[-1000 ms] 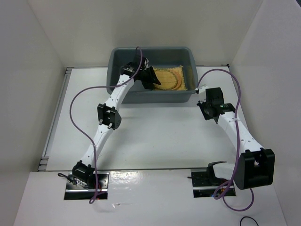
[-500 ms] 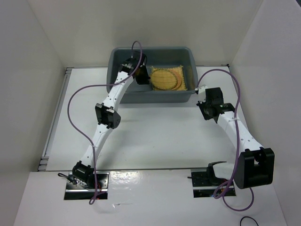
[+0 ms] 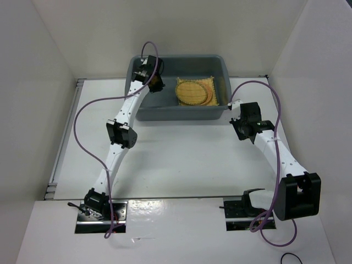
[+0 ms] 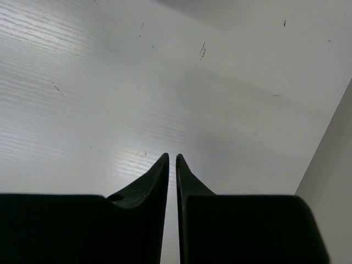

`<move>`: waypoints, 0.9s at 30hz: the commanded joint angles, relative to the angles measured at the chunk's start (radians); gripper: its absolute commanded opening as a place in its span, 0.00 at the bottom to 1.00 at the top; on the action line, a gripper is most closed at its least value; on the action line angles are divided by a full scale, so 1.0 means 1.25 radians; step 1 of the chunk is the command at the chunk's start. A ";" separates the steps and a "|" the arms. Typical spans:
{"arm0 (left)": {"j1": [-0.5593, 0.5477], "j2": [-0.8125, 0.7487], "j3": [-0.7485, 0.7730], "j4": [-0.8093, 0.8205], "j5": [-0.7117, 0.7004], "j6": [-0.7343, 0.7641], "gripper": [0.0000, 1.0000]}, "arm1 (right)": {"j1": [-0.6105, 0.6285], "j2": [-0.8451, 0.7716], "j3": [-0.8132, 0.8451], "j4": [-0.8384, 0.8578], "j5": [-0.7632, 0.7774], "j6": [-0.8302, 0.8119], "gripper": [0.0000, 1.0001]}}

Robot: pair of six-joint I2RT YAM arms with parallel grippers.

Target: Place the mixed dishes into the plastic bin

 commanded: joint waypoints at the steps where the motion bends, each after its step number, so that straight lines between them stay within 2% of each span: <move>1: -0.003 0.012 0.020 0.058 0.016 0.023 0.00 | -0.001 0.010 0.000 0.021 -0.003 -0.007 0.14; 8: -0.003 0.062 0.020 0.118 0.143 0.014 0.01 | -0.001 0.010 0.000 0.021 -0.003 -0.007 0.14; 17: -0.003 0.103 0.020 0.127 0.168 0.004 0.01 | -0.001 0.010 0.000 0.021 -0.003 -0.007 0.14; 27: -0.019 0.125 0.020 0.196 0.281 -0.003 0.05 | -0.001 0.010 0.000 0.021 -0.003 -0.007 0.14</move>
